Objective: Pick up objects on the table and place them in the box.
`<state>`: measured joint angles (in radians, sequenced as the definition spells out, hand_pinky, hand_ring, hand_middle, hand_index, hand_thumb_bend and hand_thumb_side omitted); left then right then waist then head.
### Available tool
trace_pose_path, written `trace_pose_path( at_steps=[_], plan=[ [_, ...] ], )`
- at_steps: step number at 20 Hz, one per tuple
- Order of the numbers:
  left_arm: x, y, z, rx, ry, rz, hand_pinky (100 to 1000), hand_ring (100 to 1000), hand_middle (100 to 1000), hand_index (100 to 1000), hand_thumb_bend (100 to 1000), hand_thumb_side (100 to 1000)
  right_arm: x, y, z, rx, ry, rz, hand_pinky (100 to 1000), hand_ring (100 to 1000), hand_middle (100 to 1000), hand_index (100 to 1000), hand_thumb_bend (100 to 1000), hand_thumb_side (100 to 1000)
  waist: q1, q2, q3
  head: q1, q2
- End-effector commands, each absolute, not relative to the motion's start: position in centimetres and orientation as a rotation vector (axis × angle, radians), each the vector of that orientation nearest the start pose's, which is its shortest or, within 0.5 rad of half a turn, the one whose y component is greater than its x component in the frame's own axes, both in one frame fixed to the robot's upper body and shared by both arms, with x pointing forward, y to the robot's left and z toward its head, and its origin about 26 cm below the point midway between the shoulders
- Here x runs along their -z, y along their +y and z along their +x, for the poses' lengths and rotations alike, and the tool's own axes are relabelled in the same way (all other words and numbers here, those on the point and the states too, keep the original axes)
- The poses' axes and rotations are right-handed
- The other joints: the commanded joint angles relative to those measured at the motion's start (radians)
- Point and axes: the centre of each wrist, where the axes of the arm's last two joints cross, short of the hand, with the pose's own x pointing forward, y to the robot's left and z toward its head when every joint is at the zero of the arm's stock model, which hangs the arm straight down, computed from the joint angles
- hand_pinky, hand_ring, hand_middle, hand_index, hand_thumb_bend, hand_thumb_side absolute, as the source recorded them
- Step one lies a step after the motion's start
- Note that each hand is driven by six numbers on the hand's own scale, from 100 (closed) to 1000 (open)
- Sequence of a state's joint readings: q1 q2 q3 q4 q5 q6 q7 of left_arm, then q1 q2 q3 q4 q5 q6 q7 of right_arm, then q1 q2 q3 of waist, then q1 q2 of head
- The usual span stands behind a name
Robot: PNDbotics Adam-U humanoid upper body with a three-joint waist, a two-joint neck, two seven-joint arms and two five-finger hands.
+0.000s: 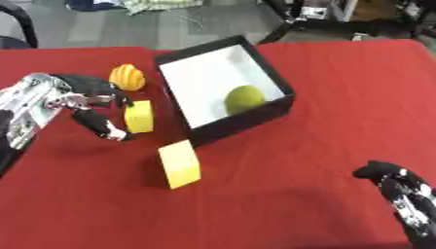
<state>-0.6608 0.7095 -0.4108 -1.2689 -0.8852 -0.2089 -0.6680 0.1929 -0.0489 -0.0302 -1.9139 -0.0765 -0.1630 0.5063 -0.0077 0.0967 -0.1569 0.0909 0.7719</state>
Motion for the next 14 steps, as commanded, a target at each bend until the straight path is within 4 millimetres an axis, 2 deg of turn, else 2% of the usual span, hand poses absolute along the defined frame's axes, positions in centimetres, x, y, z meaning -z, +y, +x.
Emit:
trace_pose_path(
  at_steps=[1,5,12,14],
  plan=[
    [-15.52,31.42,41.45,1.965,-0.918,0.838,766,676,706,891,417,756,-4.13,-27.06,22.52,-0.431,-1.877,0.277,1000,804,714,809,100,523,0.006,-0.023,0.0,0.0,-0.002],
    [-15.16,31.15,41.67,1.955,-0.959,0.873,759,658,682,871,367,676,-4.12,-27.05,22.52,-0.431,-1.877,0.277,1000,804,714,809,100,523,0.006,-0.023,0.0,0.0,-0.002],
    [-14.93,31.17,41.77,1.949,-0.977,0.89,758,656,680,871,360,672,-4.13,-27.05,22.53,-0.431,-1.877,0.278,1000,804,713,809,100,523,0.006,-0.023,0.0,0.0,-0.002],
    [-15.47,31.23,41.76,1.932,-0.997,0.914,758,658,682,875,386,703,-4.11,-27.06,22.52,-0.431,-1.875,0.277,1000,804,713,809,100,523,0.007,-0.024,0.001,0.0,-0.002]
  ],
)
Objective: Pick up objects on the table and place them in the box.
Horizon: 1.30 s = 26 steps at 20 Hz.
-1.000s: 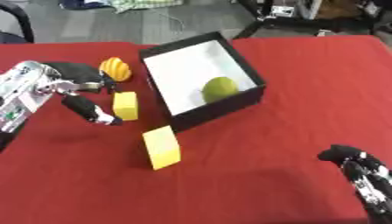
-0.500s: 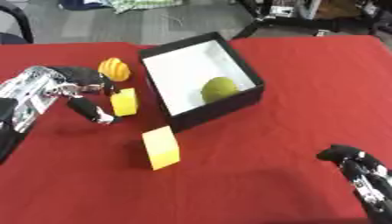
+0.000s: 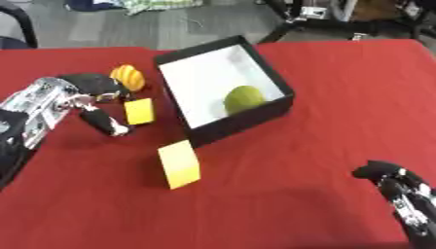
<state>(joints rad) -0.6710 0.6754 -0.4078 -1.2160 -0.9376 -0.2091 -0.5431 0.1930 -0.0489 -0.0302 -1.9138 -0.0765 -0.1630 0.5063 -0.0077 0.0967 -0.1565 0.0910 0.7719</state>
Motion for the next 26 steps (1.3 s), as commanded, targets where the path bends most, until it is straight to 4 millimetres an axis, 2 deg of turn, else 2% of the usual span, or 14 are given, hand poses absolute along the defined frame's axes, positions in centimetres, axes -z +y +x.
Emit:
trace_pose_path(
  at_steps=[1,6,7,8,9,10,11,12,13,16,18,21,26],
  plan=[
    [-15.7,31.2,41.7,1.923,-1.007,0.926,760,662,689,889,391,704,-4.1,-27.1,22.5,-0.431,-1.875,0.277,1000,804,713,809,100,523,0.007,-0.024,0.001,0.0,-0.002],
    [-15.6,30.8,41.7,1.911,-1.024,0.955,761,667,695,898,407,686,-4.1,-27.0,22.5,-0.433,-1.874,0.279,1000,804,713,809,100,523,0.007,-0.025,-0.001,0.001,-0.002],
    [-15.5,30.7,41.7,1.913,-1.027,0.96,760,662,686,885,391,630,-4.1,-27.0,22.5,-0.433,-1.874,0.279,1000,804,713,809,100,523,0.006,-0.025,-0.001,0.001,-0.002],
    [-15.5,30.6,41.8,1.913,-1.031,0.967,759,661,684,882,387,617,-4.1,-27.0,22.5,-0.433,-1.874,0.279,1000,804,713,809,100,523,0.006,-0.025,-0.002,0.001,-0.002],
    [-15.4,30.5,41.8,1.912,-1.038,0.977,759,655,667,853,348,500,-4.1,-27.0,22.6,-0.433,-1.874,0.28,1000,804,714,809,100,523,0.006,-0.025,-0.002,0.002,-0.002],
    [-15.3,30.3,41.8,1.909,-1.048,0.989,757,647,652,832,320,422,-4.1,-27.0,22.6,-0.434,-1.874,0.28,1000,804,714,809,100,523,0.006,-0.025,-0.002,0.001,-0.002],
    [-15.3,30.2,41.8,1.904,-1.061,1.004,754,635,623,794,277,261,-4.1,-27.0,22.6,-0.434,-1.874,0.281,1000,804,714,809,100,523,0.006,-0.024,-0.002,0.001,-0.002],
    [-15.2,30.1,41.8,1.896,-1.075,1.02,753,631,618,783,262,219,-4.1,-27.0,22.6,-0.434,-1.874,0.281,1000,804,713,809,100,523,0.006,-0.024,-0.003,0.001,-0.002],
    [-15.2,30.0,41.8,1.888,-1.089,1.034,749,621,601,752,223,121,-4.1,-27.0,22.6,-0.433,-1.875,0.28,1000,804,713,809,100,523,0.006,-0.024,-0.003,0.0,-0.002],
    [-15.1,29.8,41.8,1.86,-1.137,1.074,743,605,581,699,161,115,-4.1,-27.0,22.6,-0.432,-1.875,0.279,1000,804,713,809,100,523,0.006,-0.023,-0.003,0.0,-0.002],
    [-15.0,29.9,41.8,1.838,-1.169,1.097,739,594,568,631,101,123,-4.1,-27.0,22.6,-0.432,-1.874,0.279,1000,804,713,809,100,523,0.006,-0.023,-0.003,-0.001,-0.002],
    [-15.2,30.0,41.8,1.789,-1.223,1.13,734,581,549,564,100,138,-4.1,-27.0,22.6,-0.431,-1.874,0.277,1000,804,713,809,100,523,0.006,-0.023,-0.002,-0.001,-0.002],
    [-15.5,30.4,41.7,1.713,-1.286,1.159,731,570,531,526,100,146,-4.1,-27.1,22.6,-0.431,-1.873,0.276,1000,804,713,809,100,523,0.006,-0.024,-0.001,-0.002,-0.002]
  ],
)
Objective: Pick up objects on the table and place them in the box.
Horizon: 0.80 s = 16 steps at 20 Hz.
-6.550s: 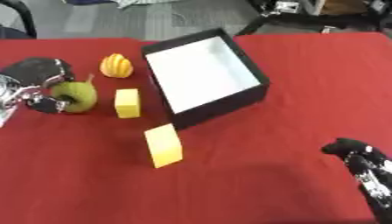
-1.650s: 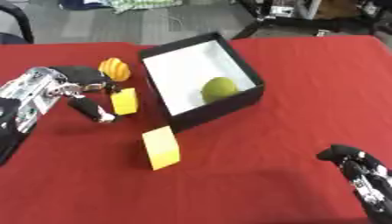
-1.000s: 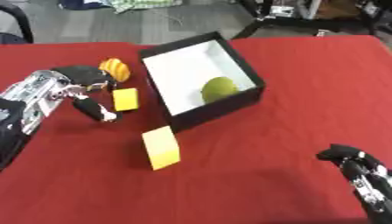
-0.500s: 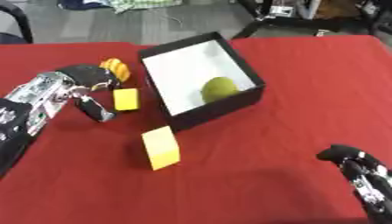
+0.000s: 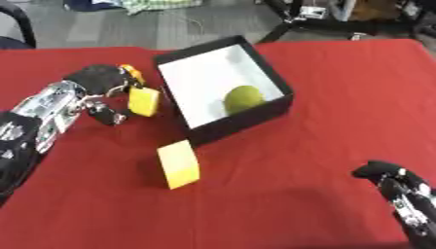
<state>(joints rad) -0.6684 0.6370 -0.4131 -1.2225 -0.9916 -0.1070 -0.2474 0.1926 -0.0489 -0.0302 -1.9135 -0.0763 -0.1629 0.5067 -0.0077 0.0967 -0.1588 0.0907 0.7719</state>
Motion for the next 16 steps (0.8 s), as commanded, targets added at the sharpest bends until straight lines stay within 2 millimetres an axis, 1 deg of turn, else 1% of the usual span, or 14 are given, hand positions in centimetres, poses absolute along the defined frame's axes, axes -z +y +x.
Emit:
trace_pose_path(
  at_steps=[1,4,7,12,14,16],
  plan=[
    [-15.7,30.4,41.7,1.701,-1.296,1.162,731,568,529,523,100,148,-4.1,-27.1,22.6,-0.431,-1.873,0.275,1000,804,713,809,100,523,0.006,-0.024,0.001,-0.002,-0.002],
    [-16.8,30.5,41.5,1.664,-1.333,1.175,733,564,525,521,100,153,-4.1,-27.1,22.6,-0.43,-1.873,0.274,1000,804,713,809,100,523,0.006,-0.025,0.001,-0.005,-0.002],
    [-18.8,30.6,41.2,1.622,-1.386,1.193,735,561,524,522,100,157,-4.0,-27.1,22.5,-0.429,-1.872,0.272,1000,804,713,809,100,523,0.007,-0.026,0.002,-0.006,-0.002],
    [-24.2,30.6,39.9,1.57,-1.489,1.291,740,558,524,523,100,139,-4.0,-27.2,22.5,-0.428,-1.87,0.27,1000,804,713,809,100,523,0.008,-0.029,0.002,-0.01,-0.002],
    [-25.8,30.1,39.6,1.551,-1.527,1.314,741,553,522,522,100,140,-4.0,-27.2,22.5,-0.428,-1.868,0.27,1000,804,713,809,100,523,0.008,-0.03,0.002,-0.01,-0.002],
    [-26.7,29.1,39.6,1.546,-1.565,1.307,742,554,524,527,100,140,-3.9,-27.2,22.5,-0.431,-1.864,0.273,1000,804,713,809,100,524,0.008,-0.031,0.002,-0.01,-0.002]
  ],
)
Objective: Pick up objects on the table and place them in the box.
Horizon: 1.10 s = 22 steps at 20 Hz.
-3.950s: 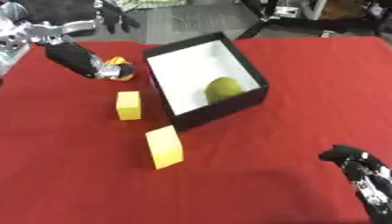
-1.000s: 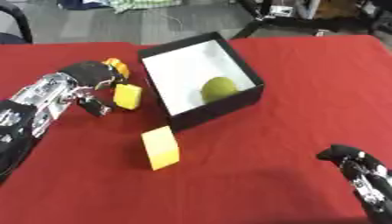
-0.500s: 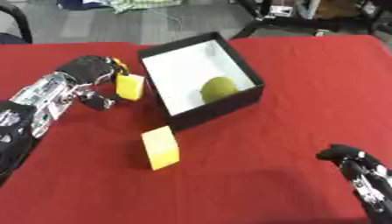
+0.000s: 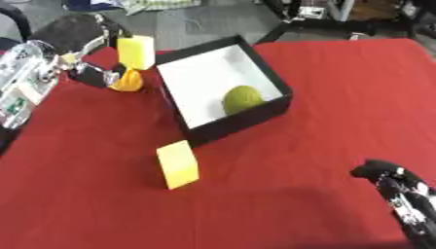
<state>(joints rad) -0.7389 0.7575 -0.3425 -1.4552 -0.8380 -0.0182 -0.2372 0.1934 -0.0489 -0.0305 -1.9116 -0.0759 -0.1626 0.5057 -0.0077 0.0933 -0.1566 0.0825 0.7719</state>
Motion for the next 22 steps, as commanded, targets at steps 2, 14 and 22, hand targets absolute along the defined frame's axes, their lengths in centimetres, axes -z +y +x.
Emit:
trace_pose_path(
  at_steps=[2,14,22],
  plan=[
    [-26.7,27.5,40.1,1.572,-1.589,1.272,742,561,530,538,100,142,-3.8,-27.1,22.5,-0.433,-1.863,0.277,1000,804,713,809,100,523,0.006,-0.029,-0.003,-0.002,-0.002],
    [-21.8,20.7,44.1,1.749,-1.433,1.123,760,621,635,765,204,309,-3.8,-26.7,22.6,-0.435,-1.866,0.306,1000,804,713,809,100,524,-0.004,-0.026,-0.031,0.008,-0.002],
    [-19.6,19.6,45.4,1.814,-1.415,1.153,780,658,706,954,656,914,-3.8,-26.8,22.6,-0.433,-1.864,0.305,1000,804,712,809,100,524,-0.005,-0.026,-0.027,0.002,-0.002]
  ],
)
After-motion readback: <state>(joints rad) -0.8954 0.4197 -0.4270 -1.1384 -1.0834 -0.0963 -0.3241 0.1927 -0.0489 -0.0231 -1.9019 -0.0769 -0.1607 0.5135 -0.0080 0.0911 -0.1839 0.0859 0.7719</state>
